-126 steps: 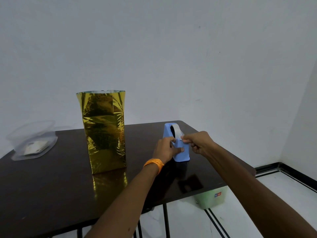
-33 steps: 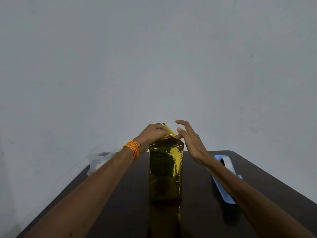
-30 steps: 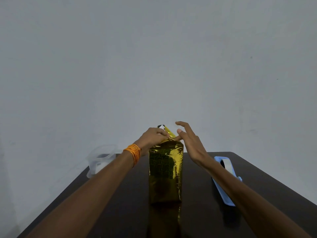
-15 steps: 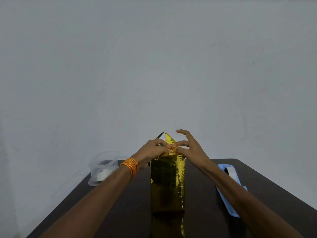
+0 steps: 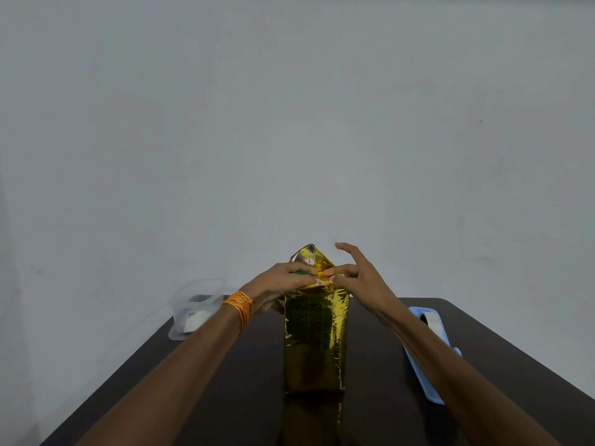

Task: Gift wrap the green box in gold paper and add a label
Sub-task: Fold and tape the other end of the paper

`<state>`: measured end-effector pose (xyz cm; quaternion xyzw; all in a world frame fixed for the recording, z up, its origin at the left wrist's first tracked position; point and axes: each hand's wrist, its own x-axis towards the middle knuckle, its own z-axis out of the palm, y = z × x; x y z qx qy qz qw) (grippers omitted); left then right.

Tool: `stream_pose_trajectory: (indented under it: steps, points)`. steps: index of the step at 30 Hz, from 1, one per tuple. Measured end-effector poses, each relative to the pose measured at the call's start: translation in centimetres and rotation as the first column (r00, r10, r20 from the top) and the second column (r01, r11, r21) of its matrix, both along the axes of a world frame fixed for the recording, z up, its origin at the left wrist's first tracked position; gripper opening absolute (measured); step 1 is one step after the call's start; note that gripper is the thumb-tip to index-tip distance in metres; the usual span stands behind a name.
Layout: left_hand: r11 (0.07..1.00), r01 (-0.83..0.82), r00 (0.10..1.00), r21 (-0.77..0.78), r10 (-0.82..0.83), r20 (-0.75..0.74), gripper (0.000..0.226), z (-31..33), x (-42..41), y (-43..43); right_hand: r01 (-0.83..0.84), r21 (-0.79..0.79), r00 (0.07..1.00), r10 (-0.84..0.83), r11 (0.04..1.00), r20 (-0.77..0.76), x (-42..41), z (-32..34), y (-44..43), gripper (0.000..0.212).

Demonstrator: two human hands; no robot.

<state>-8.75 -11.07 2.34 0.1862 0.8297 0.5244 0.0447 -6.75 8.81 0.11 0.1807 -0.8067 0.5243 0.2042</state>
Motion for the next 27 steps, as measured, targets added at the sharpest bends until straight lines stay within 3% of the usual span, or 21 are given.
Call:
stream_pose_trajectory:
  steps: [6,12,14,22,27]
  points:
    - [1.0,0.01,0.999,0.01,-0.01,-0.037,0.042,-0.5,-0.3,-0.1,0.025,0.054,0.999,-0.023,0.998,-0.046,0.5,0.3,0.2,0.057]
    - [1.0,0.026,0.999,0.01,-0.026,-0.023,0.046,-0.7,-0.9,-0.4,0.155,-0.087,0.966,-0.17,0.984,-0.196,1.3,2.4,-0.1,0.012]
    - [1.0,0.028,0.999,0.008,-0.028,-0.021,0.046,-0.7,-0.9,-0.4,0.147,-0.078,0.971,-0.159,0.986,-0.178,1.4,3.4,-0.2,0.006]
    - [1.0,0.023,0.999,-0.003,-0.023,-0.047,0.045,-0.7,-1.1,-0.2,-0.025,0.308,0.999,0.015,0.951,0.035,1.3,6.8,-0.9,0.008]
    - [1.0,0.0,0.999,-0.016,-0.001,-0.042,0.038,-0.8,-1.1,-0.4,-0.127,0.421,0.987,0.07,0.898,0.147,1.1,7.5,-1.3,0.046]
